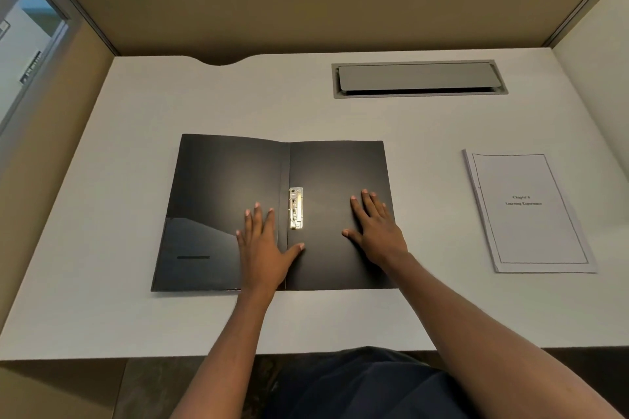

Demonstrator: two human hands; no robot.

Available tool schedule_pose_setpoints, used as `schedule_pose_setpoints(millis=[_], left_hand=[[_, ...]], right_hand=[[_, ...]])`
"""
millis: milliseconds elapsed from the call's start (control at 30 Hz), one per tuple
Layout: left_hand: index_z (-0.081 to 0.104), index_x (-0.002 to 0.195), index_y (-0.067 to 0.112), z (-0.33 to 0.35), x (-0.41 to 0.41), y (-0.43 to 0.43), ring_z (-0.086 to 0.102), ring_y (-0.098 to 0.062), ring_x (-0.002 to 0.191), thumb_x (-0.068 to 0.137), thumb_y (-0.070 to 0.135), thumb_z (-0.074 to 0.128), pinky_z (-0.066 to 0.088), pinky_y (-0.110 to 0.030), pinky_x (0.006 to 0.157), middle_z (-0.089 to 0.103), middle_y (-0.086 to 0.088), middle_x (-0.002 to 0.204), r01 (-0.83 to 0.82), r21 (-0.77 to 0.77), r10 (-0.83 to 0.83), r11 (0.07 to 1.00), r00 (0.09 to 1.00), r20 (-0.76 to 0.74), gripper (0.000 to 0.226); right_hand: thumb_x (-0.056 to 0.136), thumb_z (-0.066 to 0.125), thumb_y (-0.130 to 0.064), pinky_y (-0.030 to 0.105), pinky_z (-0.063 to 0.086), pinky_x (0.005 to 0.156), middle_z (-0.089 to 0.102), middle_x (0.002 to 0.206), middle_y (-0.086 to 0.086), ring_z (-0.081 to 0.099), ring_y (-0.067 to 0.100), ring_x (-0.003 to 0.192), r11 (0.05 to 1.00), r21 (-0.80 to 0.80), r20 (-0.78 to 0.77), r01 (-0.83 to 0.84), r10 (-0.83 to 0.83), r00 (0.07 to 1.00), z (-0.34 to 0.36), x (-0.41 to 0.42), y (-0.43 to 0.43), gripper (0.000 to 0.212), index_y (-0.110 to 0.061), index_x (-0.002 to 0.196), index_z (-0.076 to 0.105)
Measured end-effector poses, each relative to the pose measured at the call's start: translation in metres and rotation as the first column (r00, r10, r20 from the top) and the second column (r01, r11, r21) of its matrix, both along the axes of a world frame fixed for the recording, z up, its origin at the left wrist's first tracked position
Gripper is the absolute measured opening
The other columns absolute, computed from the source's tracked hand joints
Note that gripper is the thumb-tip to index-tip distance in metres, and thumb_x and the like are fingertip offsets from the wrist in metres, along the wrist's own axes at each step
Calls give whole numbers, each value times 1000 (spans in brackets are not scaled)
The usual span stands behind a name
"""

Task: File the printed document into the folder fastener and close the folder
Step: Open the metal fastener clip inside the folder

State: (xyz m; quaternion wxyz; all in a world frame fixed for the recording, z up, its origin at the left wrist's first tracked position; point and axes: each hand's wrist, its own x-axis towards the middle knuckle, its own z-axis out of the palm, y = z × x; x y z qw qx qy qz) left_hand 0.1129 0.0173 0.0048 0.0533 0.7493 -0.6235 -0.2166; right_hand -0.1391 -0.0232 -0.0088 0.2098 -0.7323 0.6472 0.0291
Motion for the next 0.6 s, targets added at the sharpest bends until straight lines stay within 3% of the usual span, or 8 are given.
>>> schedule_pose_setpoints(millis=[133,300,433,600], left_hand=[[9,167,26,3,-6,-12,-8,-30,162,78,80,63,4,-62,126,-2,-4,176,7,99,-11,995,999,32,117],[13,167,27,4,-11,-14,-6,-30,163,75,80,67,10,-64,126,-1,-3,176,-25,111,19,993,999,51,119],[12,167,25,6,-16,-15,-6,-30,163,75,77,70,12,-65,127,-1,-3,176,-46,126,38,991,997,61,120],[11,167,23,7,-22,-18,-6,-31,163,75,74,73,13,-66,126,-2,-4,176,-72,153,61,986,995,74,122]], right_hand=[[96,52,-57,39,5,129,5,172,5,0,23,159,997,-73,-20,-11,10,1000,11,7,-4,86,-22,163,11],[88,60,-54,39,29,121,26,166,5,27,25,152,992,-104,139,66,-51,989,31,47,-19,88,-16,159,24],[87,62,-59,39,31,120,28,163,10,26,27,151,981,-14,195,192,-186,963,37,88,-32,93,-7,156,27],[81,61,-72,39,30,123,26,162,17,25,31,150,972,33,73,232,-234,970,33,108,-35,112,2,155,23]])
